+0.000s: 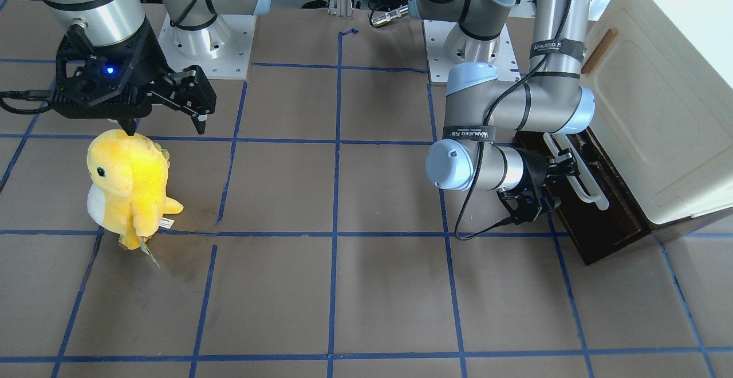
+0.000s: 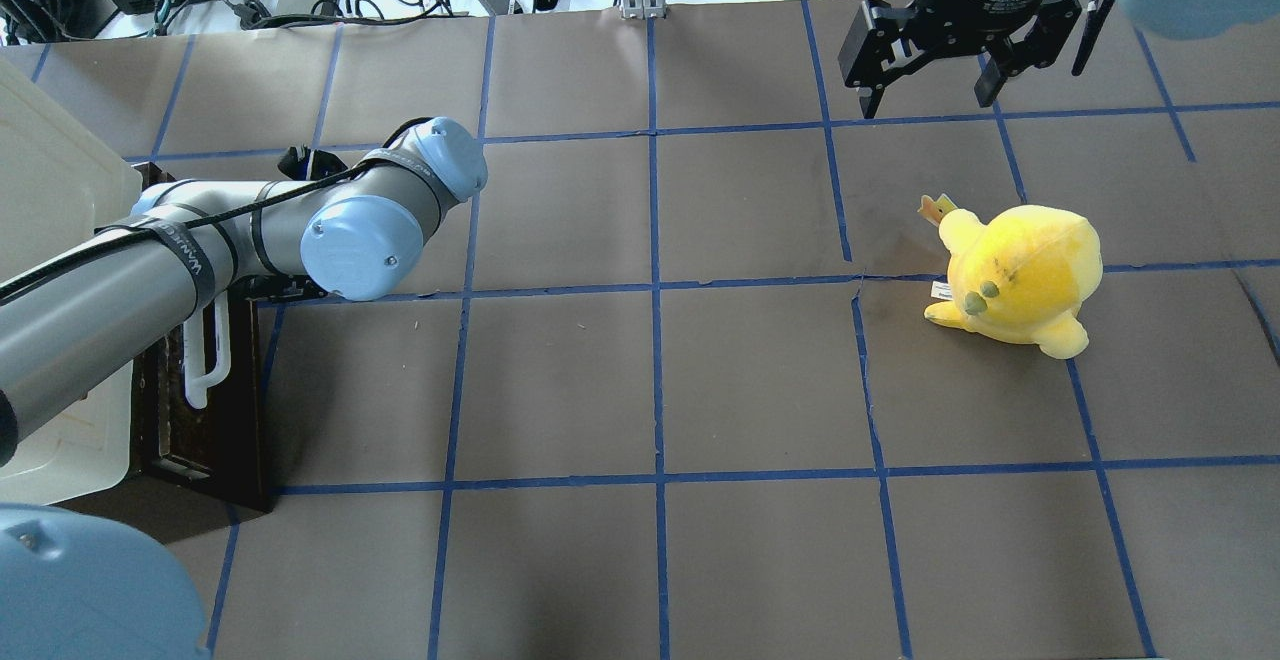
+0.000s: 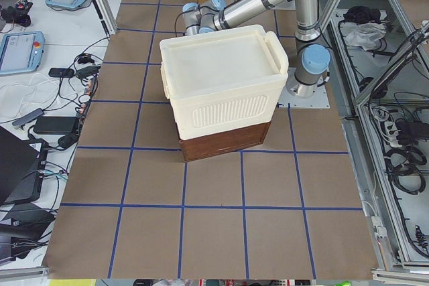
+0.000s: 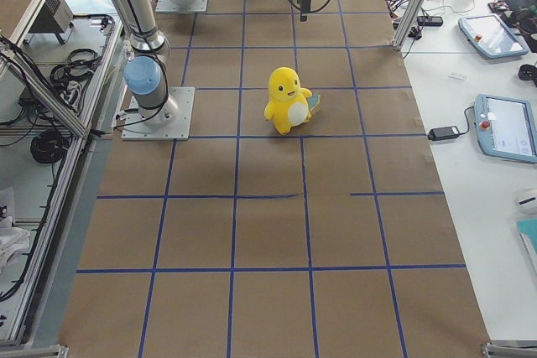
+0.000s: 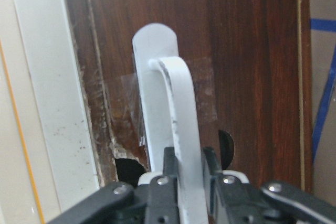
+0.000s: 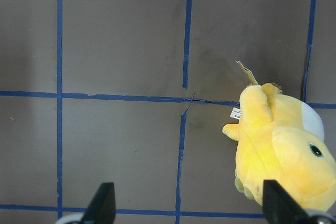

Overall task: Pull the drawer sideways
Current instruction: 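Pull the drawer handle with the left gripper out of the cabinet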

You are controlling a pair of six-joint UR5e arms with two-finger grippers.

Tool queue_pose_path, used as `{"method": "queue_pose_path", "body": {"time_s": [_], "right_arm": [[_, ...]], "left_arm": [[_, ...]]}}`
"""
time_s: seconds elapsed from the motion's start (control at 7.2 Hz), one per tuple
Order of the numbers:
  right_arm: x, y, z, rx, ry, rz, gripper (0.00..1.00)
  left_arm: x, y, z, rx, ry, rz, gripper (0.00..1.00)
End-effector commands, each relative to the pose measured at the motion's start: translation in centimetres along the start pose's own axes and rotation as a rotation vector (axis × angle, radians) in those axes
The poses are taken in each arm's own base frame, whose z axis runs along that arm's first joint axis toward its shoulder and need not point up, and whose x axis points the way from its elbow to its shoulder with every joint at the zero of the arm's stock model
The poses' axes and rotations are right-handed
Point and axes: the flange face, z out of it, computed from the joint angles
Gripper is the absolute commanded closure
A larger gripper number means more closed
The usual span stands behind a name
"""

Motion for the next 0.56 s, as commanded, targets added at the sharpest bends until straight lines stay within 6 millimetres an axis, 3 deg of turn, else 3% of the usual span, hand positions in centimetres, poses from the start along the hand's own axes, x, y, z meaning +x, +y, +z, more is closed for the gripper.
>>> {"method": "queue_pose_path", "body": {"time_s": [0.0, 0.42], "right_arm": [[0.00, 0.00, 0.00, 0.000, 0.000, 0.000, 0.00], [0.00, 0.00, 0.00, 0.000, 0.000, 0.000, 0.00]], "left_arm": [[0.41, 0.12, -0.48, 0.008, 0.001, 0.008, 0.78], [0.81, 0.14, -0.57, 0.010, -0.001, 0.014, 0.78]]}}
